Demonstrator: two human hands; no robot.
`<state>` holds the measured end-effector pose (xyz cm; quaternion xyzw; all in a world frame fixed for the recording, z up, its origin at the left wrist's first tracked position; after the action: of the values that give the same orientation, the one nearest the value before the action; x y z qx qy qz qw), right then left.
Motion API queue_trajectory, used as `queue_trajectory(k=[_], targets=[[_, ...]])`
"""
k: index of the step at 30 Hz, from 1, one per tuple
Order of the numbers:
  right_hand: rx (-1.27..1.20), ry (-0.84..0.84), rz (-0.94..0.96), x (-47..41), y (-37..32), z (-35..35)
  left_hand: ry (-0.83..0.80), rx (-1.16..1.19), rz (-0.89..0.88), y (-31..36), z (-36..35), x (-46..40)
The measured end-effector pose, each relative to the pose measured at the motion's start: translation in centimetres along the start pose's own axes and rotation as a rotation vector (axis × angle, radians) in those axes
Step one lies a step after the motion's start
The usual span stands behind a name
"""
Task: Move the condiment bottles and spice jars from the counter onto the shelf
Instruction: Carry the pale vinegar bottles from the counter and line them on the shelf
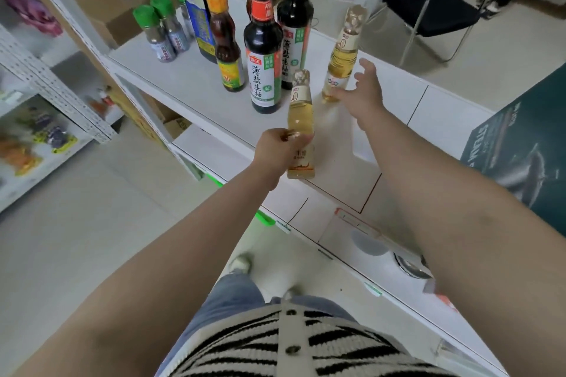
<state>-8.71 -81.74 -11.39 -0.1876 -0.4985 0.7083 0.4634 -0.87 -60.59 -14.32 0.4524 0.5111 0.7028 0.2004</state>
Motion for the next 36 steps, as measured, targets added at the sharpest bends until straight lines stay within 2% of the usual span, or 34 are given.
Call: queue_trajectory(k=[5, 13, 22, 28, 36], targets=[[-0.050, 0.005, 0.075, -1.9, -0.3, -0.7, -0.011, -0.007, 0.024, -0.5, 0.2, -0.7], [0.057, 0.118, 0.128, -1.1, 0.0, 0.4, -0.022, 0.032, 0.043, -1.1, 0.3, -0.8], [-0.058, 0.020, 0.141, 3.7, 2.2, 1.0, -0.018, 0.060, 0.062, -1.2, -0.3, 1.1], [-0.333, -0.088, 0.052, 7.5, 3.2, 0.4, 0.009, 0.086, 0.049, -1.0, 0.1, 2.7], [-0.488, -0.221, -0.056, 13.8, 3.9, -1.6, 0.020, 0.090, 0.039, -2.7, 2.1, 6.8]])
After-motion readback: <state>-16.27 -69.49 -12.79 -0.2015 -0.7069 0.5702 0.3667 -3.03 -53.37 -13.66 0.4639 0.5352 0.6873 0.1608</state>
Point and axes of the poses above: each hand's wrist, its own x-axis away from the middle knuckle, its own z-axis out of the back of the hand, y = z × x, the point moved 9 cm from there along -x, towards the middle knuckle, and after that the axes turned 6 degrees about -y, right-handed, at the moved point
